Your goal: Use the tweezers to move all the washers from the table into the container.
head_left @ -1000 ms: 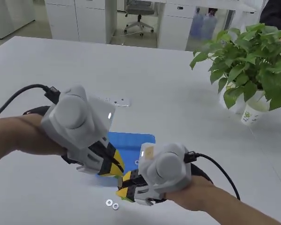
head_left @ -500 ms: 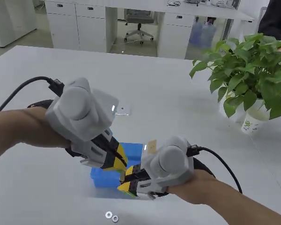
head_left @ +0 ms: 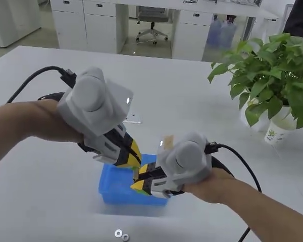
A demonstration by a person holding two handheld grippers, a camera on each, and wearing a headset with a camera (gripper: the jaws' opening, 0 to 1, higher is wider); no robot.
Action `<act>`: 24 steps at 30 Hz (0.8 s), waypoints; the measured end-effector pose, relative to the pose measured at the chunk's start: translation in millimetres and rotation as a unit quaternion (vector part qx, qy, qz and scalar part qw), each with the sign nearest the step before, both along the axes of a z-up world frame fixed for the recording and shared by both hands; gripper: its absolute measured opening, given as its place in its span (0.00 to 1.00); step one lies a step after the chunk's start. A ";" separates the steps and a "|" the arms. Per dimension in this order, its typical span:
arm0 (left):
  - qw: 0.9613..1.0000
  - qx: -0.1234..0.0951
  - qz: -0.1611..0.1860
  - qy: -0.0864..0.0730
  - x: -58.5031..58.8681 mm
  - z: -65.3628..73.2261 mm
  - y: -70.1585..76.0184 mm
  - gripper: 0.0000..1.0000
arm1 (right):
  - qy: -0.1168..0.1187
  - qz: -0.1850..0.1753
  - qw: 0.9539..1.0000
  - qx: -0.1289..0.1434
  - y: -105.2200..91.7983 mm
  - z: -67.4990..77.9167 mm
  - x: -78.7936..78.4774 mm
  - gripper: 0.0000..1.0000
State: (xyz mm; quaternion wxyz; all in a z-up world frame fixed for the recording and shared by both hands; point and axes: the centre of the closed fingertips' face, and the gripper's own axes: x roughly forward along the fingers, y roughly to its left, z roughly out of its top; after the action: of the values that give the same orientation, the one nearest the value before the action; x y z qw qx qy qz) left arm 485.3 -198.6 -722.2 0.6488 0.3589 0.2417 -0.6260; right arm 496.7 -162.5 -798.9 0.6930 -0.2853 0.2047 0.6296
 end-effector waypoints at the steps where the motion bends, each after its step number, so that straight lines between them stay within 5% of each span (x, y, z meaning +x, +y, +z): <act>1: 1.000 0.000 0.001 0.000 2.9 -0.6 0.0 0.06 | 0.000 -0.001 1.000 0.000 -0.1 -0.5 3.3 0.11; 24: 1.000 0.002 0.009 0.014 35.7 -36.7 -1.4 0.06 | 0.021 0.005 1.000 -0.018 -4.9 -37.6 32.1 0.11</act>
State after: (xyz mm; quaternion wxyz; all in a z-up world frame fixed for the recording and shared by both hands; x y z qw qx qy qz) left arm 521.0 -200.1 -759.0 0.6503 0.3494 0.2546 -0.6247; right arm 528.8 -167.3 -836.5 0.6803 -0.2856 0.2296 0.6347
